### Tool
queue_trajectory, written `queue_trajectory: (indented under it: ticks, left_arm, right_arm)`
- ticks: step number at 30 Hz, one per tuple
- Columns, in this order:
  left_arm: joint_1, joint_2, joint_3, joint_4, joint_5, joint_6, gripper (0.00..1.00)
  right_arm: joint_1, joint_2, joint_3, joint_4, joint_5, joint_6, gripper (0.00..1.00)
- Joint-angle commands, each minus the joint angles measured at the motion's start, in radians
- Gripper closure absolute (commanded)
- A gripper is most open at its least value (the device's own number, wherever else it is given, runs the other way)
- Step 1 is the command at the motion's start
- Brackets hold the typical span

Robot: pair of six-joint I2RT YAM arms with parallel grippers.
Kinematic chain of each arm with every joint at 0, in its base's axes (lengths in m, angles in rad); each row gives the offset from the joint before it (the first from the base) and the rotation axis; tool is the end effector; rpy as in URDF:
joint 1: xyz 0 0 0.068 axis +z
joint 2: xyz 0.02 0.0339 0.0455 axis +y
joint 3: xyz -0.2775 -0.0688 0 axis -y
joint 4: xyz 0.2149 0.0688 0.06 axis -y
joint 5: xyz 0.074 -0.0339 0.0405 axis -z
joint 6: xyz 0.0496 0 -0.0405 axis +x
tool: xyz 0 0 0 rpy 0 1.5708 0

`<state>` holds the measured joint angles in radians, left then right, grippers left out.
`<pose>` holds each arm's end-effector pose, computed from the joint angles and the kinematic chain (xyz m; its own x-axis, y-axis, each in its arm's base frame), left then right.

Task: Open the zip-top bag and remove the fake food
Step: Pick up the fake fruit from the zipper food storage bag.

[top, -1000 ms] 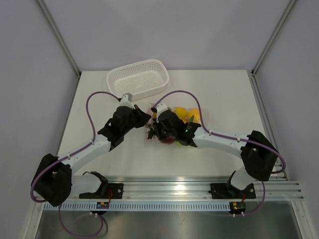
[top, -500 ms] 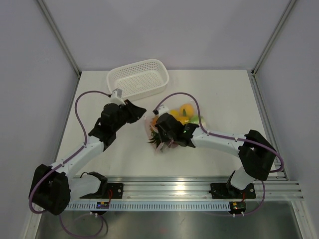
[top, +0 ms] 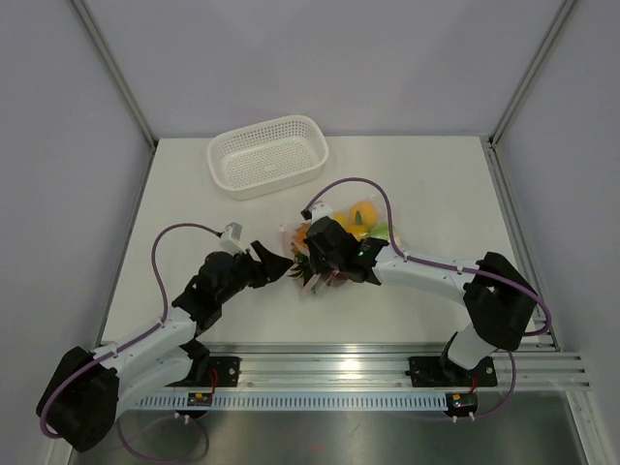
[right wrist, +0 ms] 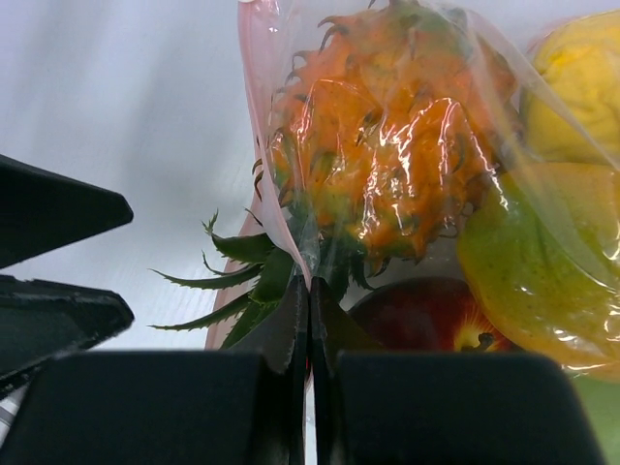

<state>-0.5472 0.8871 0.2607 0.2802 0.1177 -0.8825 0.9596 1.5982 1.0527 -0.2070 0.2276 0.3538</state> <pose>0.1421 -0.0934 0.2094 -0.6560 -0.4985 -0.5668 0.1643 0.6386 -0.7518 0.1995 0.2653 0.2471 -0.6116 -0.2846 -0.7382 -0.5239 0.8449 0.1082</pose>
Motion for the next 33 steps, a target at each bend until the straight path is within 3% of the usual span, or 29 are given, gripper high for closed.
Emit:
queue_trajectory:
  ticks: [1, 15, 33]
  left_arm:
    - [-0.022, 0.022, -0.031, 0.144, -0.021, -0.036, 0.28]
    - [-0.048, 0.298, 0.011, 0.295, -0.003, -0.133, 0.28]
    - [-0.108, 0.438, 0.031, 0.496, 0.010, -0.130, 0.24]
  right_arm:
    - [-0.010, -0.014, 0.023, 0.040, 0.027, 0.010, 1.00]
    - [-0.009, -0.032, 0.007, 0.058, 0.006, 0.014, 1.00]
    - [-0.010, -0.044, 0.003, 0.063, -0.002, 0.014, 1.00]
